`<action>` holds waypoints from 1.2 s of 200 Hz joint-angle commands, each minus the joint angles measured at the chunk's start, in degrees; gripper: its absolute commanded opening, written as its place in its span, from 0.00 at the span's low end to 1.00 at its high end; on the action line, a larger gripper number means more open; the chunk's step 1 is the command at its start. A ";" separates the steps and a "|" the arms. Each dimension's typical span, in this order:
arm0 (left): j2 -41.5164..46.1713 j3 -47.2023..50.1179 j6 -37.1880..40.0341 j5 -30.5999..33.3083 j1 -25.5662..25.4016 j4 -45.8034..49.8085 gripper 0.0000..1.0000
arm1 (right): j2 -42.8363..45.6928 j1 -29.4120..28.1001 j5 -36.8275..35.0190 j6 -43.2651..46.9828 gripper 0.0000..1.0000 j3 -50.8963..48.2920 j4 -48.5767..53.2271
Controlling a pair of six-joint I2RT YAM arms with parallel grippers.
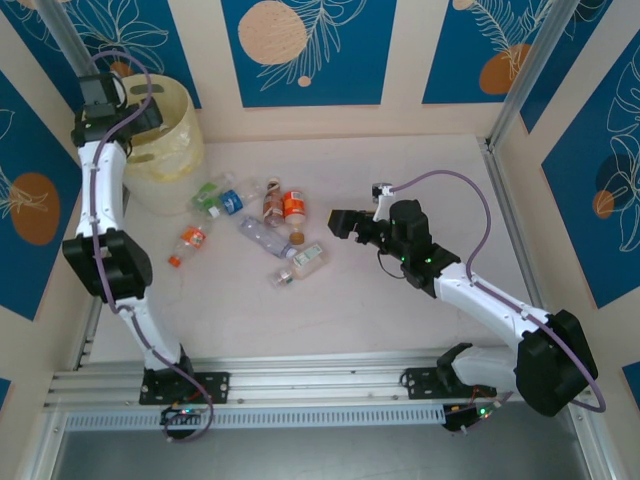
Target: Put the plastic bottles in the bin
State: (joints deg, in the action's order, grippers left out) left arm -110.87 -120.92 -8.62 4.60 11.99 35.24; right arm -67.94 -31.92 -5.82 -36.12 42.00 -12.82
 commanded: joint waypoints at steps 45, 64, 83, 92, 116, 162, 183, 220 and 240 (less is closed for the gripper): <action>13.02 4.34 0.98 -6.37 -9.96 -2.68 1.00 | -1.62 -0.54 -0.66 0.81 1.00 1.12 -1.42; 14.67 5.84 1.03 -5.21 -15.06 -3.72 1.00 | -2.01 -0.62 -2.30 -0.14 1.00 0.75 -2.22; 16.53 9.38 0.78 -4.73 -19.95 -6.13 1.00 | -2.17 -0.69 -3.12 -0.45 1.00 -0.36 -4.09; 17.24 11.58 0.37 -5.16 -21.98 -7.27 1.00 | -2.35 -0.73 -2.98 0.13 1.00 -0.72 -4.56; 19.21 18.20 -1.52 -6.82 -26.41 -9.40 1.00 | -3.10 -1.17 -1.96 4.02 1.00 -0.95 -3.29; 24.98 34.96 -7.08 -10.81 -32.04 -13.73 1.00 | -6.99 -2.46 -4.01 -1.64 1.00 3.73 8.11; 27.66 41.27 -9.16 -9.76 -32.60 -14.64 1.00 | -10.26 -5.19 -11.25 -17.49 1.00 6.84 16.03; 32.71 50.11 -10.32 -2.77 -32.58 -13.74 1.00 | -19.66 -11.84 -22.58 -37.67 1.00 16.57 31.91; 37.23 57.49 -12.70 -0.20 -32.38 -17.41 1.00 | -26.01 -14.77 -26.63 -41.51 1.00 24.47 38.99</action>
State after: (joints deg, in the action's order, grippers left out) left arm -79.11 -70.06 -17.78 -0.40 -20.49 22.02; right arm -88.60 -43.72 -22.92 -65.12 58.85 13.10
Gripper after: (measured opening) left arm 0.999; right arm 0.996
